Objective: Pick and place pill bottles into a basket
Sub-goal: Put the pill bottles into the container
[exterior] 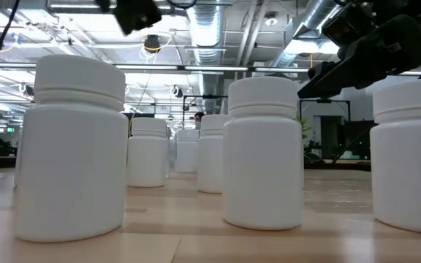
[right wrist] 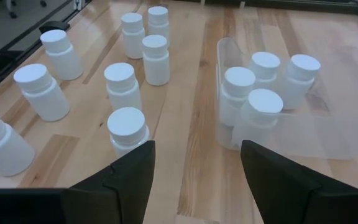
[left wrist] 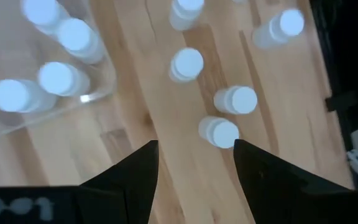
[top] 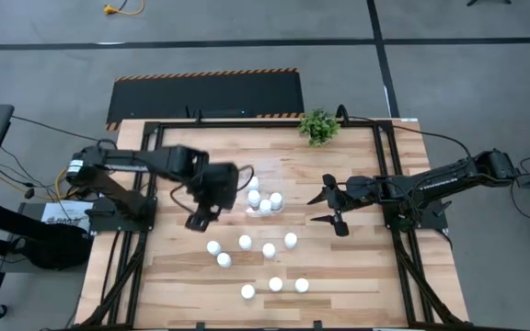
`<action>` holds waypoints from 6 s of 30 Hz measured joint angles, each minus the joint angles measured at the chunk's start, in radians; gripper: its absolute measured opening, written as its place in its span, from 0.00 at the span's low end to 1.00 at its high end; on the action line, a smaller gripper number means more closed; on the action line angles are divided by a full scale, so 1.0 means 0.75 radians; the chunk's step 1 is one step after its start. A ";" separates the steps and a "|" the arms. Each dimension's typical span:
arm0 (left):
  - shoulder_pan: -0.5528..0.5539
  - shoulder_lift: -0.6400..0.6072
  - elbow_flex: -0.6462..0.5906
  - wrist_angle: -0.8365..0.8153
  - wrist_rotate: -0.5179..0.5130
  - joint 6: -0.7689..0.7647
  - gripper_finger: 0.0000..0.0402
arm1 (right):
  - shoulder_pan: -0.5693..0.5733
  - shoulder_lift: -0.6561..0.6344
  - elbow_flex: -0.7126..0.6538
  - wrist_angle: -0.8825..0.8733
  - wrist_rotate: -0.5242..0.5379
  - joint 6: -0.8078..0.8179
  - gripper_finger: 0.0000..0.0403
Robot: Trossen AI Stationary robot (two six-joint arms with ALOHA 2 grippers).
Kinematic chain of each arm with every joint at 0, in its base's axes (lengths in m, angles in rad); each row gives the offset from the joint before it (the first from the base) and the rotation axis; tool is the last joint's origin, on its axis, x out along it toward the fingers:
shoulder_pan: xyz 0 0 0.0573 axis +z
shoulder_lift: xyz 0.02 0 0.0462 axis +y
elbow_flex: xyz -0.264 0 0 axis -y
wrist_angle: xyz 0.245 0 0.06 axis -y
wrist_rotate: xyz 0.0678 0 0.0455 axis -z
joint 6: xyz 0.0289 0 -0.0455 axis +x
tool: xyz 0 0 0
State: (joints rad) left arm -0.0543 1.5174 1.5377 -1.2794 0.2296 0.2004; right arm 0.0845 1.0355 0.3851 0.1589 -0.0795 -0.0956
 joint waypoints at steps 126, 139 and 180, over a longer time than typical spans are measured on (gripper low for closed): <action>-0.404 -0.079 -0.783 0.705 -0.194 0.092 0.63 | 0.001 0.000 0.000 0.039 -0.417 -0.187 0.57; -0.404 -0.077 -0.783 0.729 -0.209 0.126 0.66 | 0.001 0.000 0.000 0.039 -0.417 -0.187 0.57; -0.403 0.004 -0.782 0.746 -0.160 0.151 0.53 | 0.001 0.000 0.000 0.035 -0.417 -0.187 0.57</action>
State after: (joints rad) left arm -0.3565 1.5204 0.9512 -0.7200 0.1097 0.3134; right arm 0.0853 1.0355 0.3851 0.1852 -0.3920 -0.2356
